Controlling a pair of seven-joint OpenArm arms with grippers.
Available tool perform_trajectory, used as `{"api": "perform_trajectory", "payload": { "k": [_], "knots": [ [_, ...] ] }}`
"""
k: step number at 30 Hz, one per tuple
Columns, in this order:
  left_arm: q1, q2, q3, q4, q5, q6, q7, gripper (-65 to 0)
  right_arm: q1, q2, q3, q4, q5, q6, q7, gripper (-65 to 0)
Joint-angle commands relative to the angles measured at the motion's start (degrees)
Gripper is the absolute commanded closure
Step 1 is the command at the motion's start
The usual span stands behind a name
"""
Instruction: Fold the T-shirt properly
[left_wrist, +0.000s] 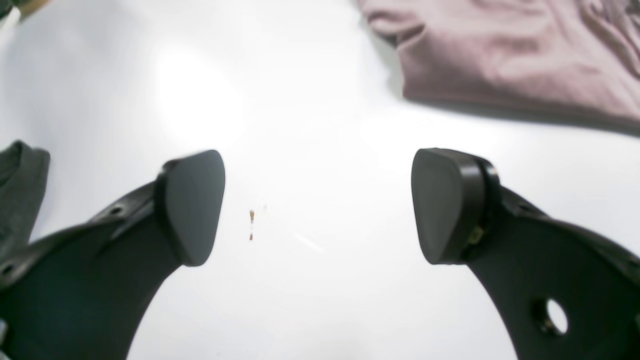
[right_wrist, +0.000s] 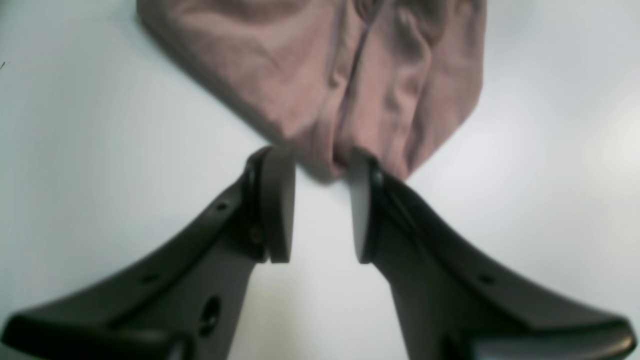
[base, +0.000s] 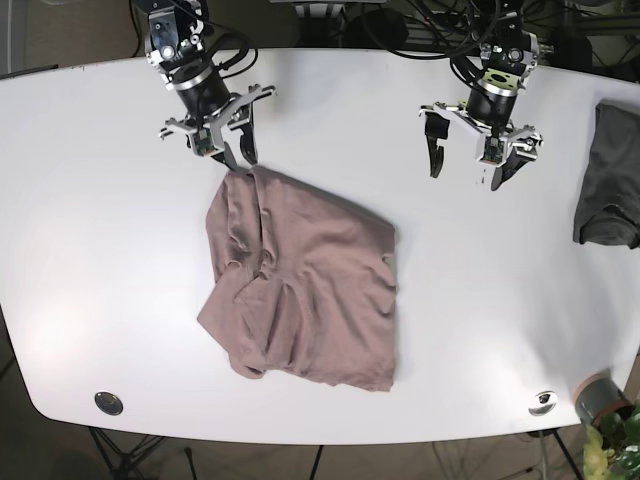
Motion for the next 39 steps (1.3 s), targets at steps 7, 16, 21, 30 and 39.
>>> {"api": "perform_trajectory", "payload": {
  "k": [7,16,21,30,39],
  "knots": [
    [-0.21,-0.19,-0.04,0.9,-0.77,0.3,-1.15,-53.5,9.2,-0.25,0.01,1.1,0.42,0.4,-6.29,-31.4],
    [-0.21,-0.19,-0.04,0.9,-0.77,0.3,-1.15,-53.5,21.77,-3.76,0.01,-3.82,0.5,0.49,-14.82,-38.5],
    [-0.3,-0.19,-0.04,0.81,-0.77,0.3,-1.15,-53.5,29.16,-4.47,0.01,-9.89,0.5,0.49,-17.98,-38.5],
    [-0.38,-0.1,0.05,0.72,-0.77,0.3,-1.15,-53.5,35.75,-6.93,0.27,-19.47,0.5,5.59,-19.83,-39.3],
    [-0.74,-0.19,0.14,-0.51,-0.77,0.3,-1.33,-53.5,40.59,-9.3,0.45,-28.61,0.5,6.38,-19.48,-38.8]
  ]
}}
